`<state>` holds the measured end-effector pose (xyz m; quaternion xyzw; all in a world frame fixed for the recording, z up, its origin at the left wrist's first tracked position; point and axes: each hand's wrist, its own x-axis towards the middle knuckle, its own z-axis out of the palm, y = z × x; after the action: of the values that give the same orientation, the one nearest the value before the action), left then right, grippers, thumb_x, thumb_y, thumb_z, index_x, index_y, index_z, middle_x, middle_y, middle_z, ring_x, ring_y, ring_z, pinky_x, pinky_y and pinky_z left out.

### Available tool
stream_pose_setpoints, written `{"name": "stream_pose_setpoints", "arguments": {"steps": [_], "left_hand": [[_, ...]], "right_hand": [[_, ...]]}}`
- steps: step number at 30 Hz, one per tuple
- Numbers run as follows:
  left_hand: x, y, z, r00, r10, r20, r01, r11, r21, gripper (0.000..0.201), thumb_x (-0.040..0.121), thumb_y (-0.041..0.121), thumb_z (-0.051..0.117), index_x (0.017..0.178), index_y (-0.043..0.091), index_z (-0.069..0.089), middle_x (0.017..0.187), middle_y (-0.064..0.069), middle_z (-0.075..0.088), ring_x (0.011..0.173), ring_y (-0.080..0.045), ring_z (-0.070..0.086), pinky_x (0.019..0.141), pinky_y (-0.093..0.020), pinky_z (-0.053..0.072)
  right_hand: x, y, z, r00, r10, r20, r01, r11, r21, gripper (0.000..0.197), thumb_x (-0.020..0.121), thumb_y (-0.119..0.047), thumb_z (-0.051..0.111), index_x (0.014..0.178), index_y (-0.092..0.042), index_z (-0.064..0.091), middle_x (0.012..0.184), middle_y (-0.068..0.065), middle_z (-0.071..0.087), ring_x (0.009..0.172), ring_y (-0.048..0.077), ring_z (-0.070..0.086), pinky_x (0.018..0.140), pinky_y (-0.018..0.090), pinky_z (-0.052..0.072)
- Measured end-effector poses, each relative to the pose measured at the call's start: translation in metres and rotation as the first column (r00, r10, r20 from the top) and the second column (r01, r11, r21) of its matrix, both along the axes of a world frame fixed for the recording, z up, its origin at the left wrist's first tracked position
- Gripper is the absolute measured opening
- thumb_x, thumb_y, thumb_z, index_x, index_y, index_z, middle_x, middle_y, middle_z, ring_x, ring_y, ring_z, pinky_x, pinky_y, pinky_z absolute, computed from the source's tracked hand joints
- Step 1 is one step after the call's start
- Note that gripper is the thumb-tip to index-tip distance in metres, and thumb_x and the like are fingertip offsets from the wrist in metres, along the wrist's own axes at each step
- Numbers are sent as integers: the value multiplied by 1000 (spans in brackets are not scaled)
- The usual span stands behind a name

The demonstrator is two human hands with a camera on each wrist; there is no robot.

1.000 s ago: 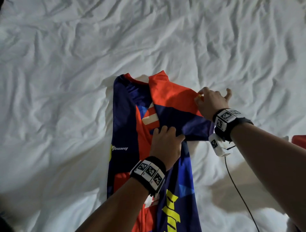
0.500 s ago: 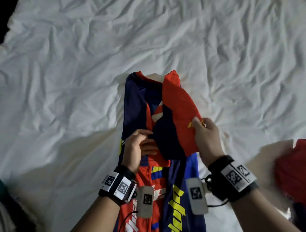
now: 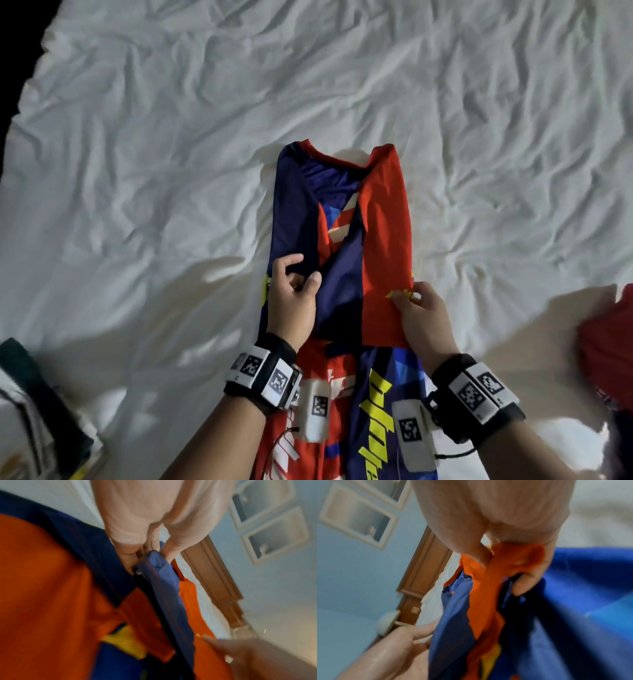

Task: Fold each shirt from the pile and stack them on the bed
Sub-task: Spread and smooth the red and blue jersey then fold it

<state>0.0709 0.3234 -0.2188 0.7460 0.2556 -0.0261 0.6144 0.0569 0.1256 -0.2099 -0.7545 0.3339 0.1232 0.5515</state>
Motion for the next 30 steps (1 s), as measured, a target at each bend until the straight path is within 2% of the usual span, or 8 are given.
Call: {"name": "stream_pose_setpoints", "arguments": {"steps": [4,7,10,14,17,22,28,30], "left_hand": [[-13,6,-11,972,-217,-88,234,919,318,33,91,9,72,121,14,59,73,2,58,70,-3,59,73,-31,50],[-15,7,-11,934,-313,-174,355,745,564,38,96,23,65,131,15,53,108,-9,65,101,-30,63,83,-43,50],[-10,-1,-10,902,-422,-92,323,516,793,49,99,35,47,143,14,49,132,-15,54,118,-38,53,93,-51,47],[-3,-10,-34,799,-532,-281,479,281,832,71,104,55,25,163,14,21,168,-20,17,156,-39,15,120,-63,21],[-4,0,-53,773,-525,-358,535,236,811,78,104,59,17,164,10,8,170,-20,1,158,-37,0,122,-65,13],[-4,1,-64,761,-529,-376,553,225,803,78,105,58,13,164,9,1,170,-19,-7,158,-35,-8,123,-64,8],[-3,1,-69,761,-517,-393,557,208,804,79,104,60,17,164,11,2,170,-19,-6,158,-34,-6,124,-63,4],[-4,1,-69,761,-528,-378,556,230,799,78,104,59,20,164,11,5,171,-19,-4,158,-35,-5,124,-63,4]], "right_hand": [[17,-17,1,964,233,-128,-262,917,-300,24,88,-36,71,106,-20,64,98,3,69,96,26,67,84,38,54],[50,-28,4,960,279,-21,-258,856,-447,40,89,-47,66,118,-19,61,117,6,61,109,27,60,95,42,50],[101,-29,1,940,311,140,-217,863,-456,38,94,-44,65,119,-15,63,115,2,60,107,28,60,91,33,45],[171,-20,-8,939,317,134,-222,855,-469,39,94,-46,63,121,-18,63,118,4,66,110,28,61,91,34,45],[200,-13,-20,943,331,-31,-299,804,-514,33,92,-51,61,116,-29,63,118,1,68,117,29,60,102,44,42],[225,-13,-41,924,340,-174,-377,743,-553,27,84,-58,53,99,-37,59,110,-1,68,115,36,56,84,44,25],[199,7,-16,965,259,42,-182,775,-605,43,98,-33,48,139,-19,48,144,7,47,136,32,38,112,48,23],[150,23,-8,899,426,103,-259,706,-660,59,101,-33,44,155,-12,31,162,12,27,150,33,21,121,48,13]]}}
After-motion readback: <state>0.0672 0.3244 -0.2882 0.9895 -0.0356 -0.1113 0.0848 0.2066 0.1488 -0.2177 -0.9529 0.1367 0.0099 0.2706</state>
